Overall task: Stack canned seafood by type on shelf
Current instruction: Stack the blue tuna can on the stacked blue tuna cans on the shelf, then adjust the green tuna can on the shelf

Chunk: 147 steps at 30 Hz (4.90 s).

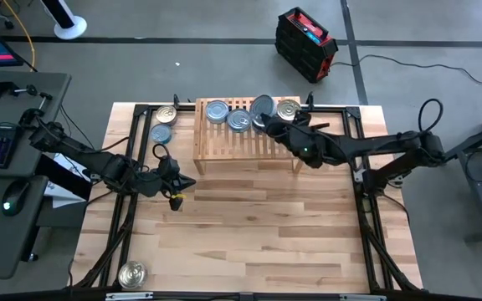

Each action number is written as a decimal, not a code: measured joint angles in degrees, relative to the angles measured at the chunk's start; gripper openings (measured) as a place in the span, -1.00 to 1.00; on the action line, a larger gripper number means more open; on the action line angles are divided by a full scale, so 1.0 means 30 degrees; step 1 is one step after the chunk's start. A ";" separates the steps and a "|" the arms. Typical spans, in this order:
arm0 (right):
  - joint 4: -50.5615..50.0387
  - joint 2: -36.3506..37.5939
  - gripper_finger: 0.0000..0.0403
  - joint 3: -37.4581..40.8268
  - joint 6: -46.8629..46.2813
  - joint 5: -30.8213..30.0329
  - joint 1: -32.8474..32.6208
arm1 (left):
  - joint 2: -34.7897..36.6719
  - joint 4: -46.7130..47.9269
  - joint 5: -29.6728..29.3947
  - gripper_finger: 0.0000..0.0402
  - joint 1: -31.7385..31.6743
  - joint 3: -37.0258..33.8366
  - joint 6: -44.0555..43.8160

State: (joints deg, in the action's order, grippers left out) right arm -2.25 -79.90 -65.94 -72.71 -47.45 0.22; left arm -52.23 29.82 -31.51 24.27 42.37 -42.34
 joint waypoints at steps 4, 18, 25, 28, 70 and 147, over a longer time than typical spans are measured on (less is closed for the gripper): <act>-0.0935 -0.0314 -0.46 0.0026 -0.1069 0.2054 0.0845 | 0.0000 0.0003 0.0000 -1.00 0.0000 0.0000 0.0005; -0.1077 -0.0780 -0.34 0.0077 -0.1499 0.2715 0.1972 | 0.0000 0.0045 0.0007 -1.00 0.0000 0.0007 0.0012; -0.1345 -0.0780 -0.33 0.0077 -0.1630 0.2700 0.2011 | 0.0000 0.0052 0.0001 -1.00 0.0000 0.0007 0.0234; -0.1766 -0.0780 -0.33 0.0070 -0.1366 0.2854 0.2059 | 0.0000 0.0052 0.0007 -1.00 0.0000 0.0007 0.0502; -0.2159 -0.0765 -0.32 0.0055 -0.2369 0.2982 0.2180 | 0.0000 0.0052 0.0002 -1.00 0.0000 0.0007 0.0531; -1.9388 -0.0750 0.25 -0.7981 -0.0266 0.4839 -0.5310 | -1.1590 0.3419 1.1794 -1.00 -1.8598 1.4240 0.9168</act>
State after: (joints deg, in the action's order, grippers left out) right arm -60.41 -82.15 -89.89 -73.51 -32.94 -15.71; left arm -87.00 40.08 3.88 -31.52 85.09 -14.83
